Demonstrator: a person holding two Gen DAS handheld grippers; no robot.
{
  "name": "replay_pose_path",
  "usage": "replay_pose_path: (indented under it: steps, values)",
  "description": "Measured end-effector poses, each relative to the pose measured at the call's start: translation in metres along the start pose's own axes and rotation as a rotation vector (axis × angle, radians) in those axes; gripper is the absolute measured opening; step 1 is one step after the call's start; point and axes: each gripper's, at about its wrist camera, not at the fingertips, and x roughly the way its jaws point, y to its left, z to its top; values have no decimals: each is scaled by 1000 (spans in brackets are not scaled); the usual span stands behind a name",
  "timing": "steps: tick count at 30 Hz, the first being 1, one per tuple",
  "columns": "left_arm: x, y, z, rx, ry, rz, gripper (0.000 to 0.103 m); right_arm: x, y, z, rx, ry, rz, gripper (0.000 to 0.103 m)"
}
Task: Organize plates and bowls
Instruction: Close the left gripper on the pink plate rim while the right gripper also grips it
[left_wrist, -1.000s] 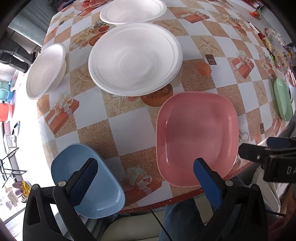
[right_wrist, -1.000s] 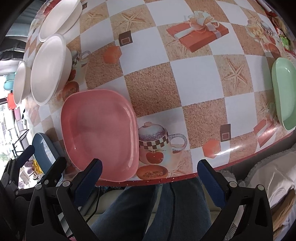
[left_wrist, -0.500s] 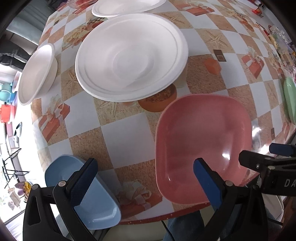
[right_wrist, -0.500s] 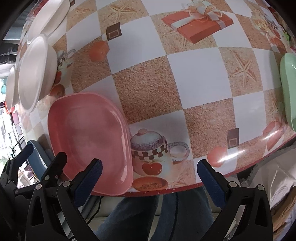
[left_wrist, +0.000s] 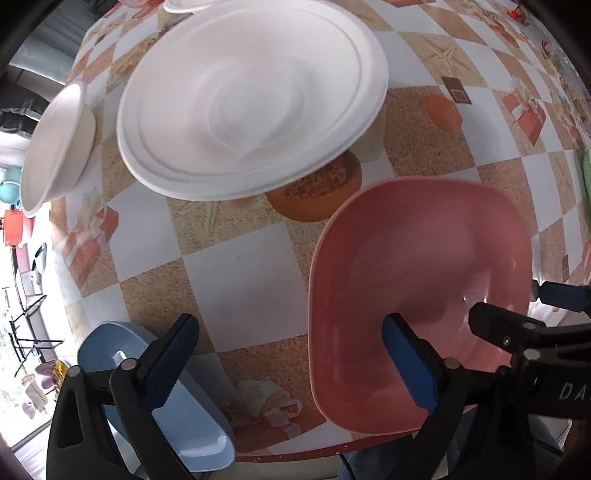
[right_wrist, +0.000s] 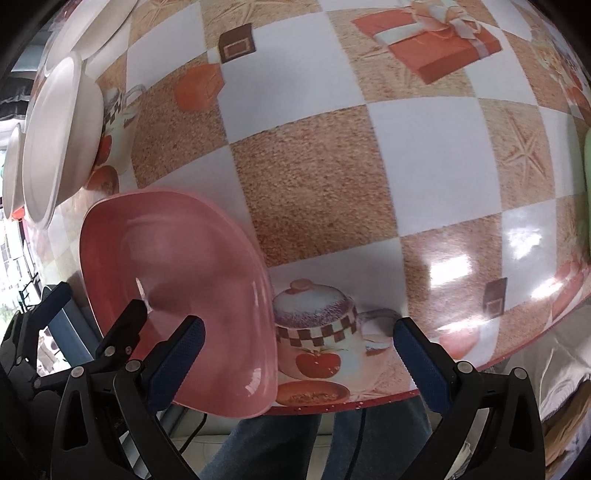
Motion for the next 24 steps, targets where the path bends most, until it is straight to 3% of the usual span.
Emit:
replay_pose_path:
  steps: [5,12,16,19,24]
  values:
    - [6,1,3,4,-12,-30,93,-3,0,8,-38,-25,-4,86]
    - [9,-7,6,16,-21,-62,75,-11,8,9,-82,-34,29,44]
    - [11,-4,6,-20,0,-133,58,-4,9,-4,-104,-17,65,23]
    - [12,-9,7,2,-3,-148,44,-4,8,-6,-86,-21,86,22]
    - [17,-12,10,-2,4,-135,43,-6,-1,-5,-59,-15,120,22]
